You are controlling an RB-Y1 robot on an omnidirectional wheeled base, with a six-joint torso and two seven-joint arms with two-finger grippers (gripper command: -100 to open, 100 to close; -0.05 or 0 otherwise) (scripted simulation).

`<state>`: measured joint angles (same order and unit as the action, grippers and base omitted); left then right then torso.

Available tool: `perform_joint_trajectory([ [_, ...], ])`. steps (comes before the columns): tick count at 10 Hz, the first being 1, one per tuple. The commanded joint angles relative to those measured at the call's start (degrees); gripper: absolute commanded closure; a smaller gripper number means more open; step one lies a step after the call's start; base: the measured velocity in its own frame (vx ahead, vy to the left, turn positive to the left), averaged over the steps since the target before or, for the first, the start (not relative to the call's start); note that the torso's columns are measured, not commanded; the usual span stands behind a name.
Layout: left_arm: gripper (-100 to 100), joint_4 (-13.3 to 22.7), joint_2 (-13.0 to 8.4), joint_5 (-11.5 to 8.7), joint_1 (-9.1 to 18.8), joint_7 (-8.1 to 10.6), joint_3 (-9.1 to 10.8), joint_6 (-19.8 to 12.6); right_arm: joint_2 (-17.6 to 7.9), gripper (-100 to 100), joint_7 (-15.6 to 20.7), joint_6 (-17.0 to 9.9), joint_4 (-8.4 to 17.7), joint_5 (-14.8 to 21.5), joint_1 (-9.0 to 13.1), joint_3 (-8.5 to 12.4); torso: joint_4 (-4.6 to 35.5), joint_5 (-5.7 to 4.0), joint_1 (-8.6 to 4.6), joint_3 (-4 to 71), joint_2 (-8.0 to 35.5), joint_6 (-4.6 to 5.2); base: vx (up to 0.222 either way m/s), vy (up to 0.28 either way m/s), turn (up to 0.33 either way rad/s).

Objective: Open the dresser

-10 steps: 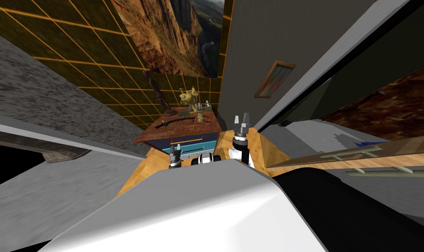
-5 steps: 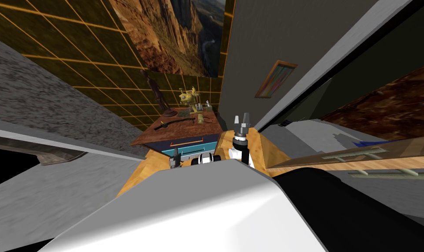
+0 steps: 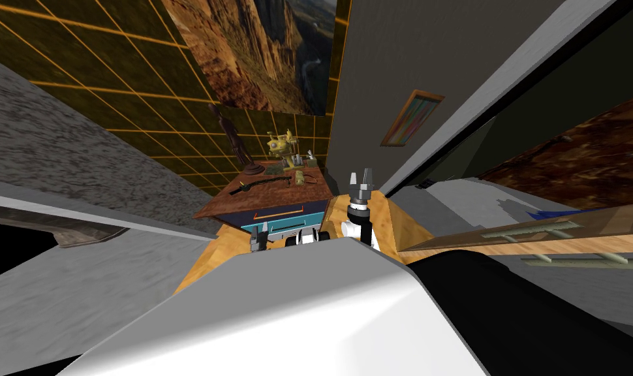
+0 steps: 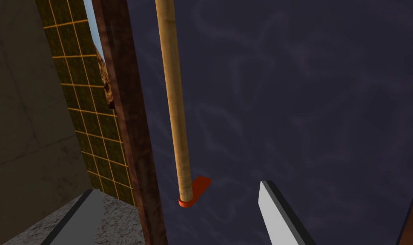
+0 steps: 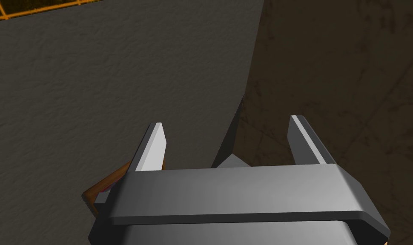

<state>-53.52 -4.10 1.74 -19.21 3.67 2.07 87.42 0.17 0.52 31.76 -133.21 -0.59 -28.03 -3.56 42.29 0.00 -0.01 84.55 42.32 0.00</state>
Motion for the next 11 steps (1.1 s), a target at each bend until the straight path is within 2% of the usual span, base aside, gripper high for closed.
perform_joint_trajectory([
  [1, -100, -1.07, -3.10, -0.10, -0.01, 0.22, 0.01, -0.84, 0.00, 0, 0.00, 0.00, 0.00, 0.00, 0.00, 0.00, 0.00, 0.00, -0.01, 0.01, -0.01, 0.00, -0.014, -0.020, 0.003],
  [2, -100, -1.91, -3.72, -0.19, 0.33, 0.33, 0.01, -1.88, 0.00, 0, 0.00, 0.00, 0.00, 0.00, 0.00, 0.00, 0.00, 0.00, -0.02, 0.01, -0.01, 0.00, -0.021, -0.031, 0.005],
  [4, -100, -3.01, -2.74, -0.32, 0.87, 0.48, 0.00, -3.57, 0.00, 0, 0.00, 0.00, 0.00, 0.00, 0.00, 0.00, 0.00, -0.01, -0.05, 0.00, 0.00, 0.00, -0.027, -0.040, 0.006],
  [7, -100, -4.69, -3.70, -0.52, 1.65, 0.70, 0.00, -6.05, 0.00, 0, 0.00, 0.00, 0.00, 0.00, 0.00, 0.00, -0.01, 0.00, 0.02, 0.03, -0.04, 0.00, -0.024, -0.041, 0.005],
  [8, -100, -5.14, -3.09, -0.58, 1.91, 0.76, -0.01, -6.86, 0.00, 0, 0.00, 0.00, 0.00, 0.00, 0.00, 0.00, -0.01, 0.01, 0.05, 0.02, -0.04, 0.00, -0.029, -0.032, 0.003],
  [10, -100, -5.81, 0.07, -0.68, 2.30, 0.86, -0.01, -8.15, 0.00, 0, 0.00, 0.00, 0.00, 0.00, 0.00, 0.00, -0.01, 0.01, 0.03, 0.03, -0.05, 0.00, -0.017, -0.025, 0.003],
  [11, -100, -5.90, 0.98, -0.69, 2.35, 0.87, -0.01, -8.32, 0.00, 0, 0.00, 0.00, 0.00, 0.00, 0.00, 0.00, -0.02, 0.01, 0.01, 0.04, -0.05, 0.00, -0.008, -0.021, 0.002],
])
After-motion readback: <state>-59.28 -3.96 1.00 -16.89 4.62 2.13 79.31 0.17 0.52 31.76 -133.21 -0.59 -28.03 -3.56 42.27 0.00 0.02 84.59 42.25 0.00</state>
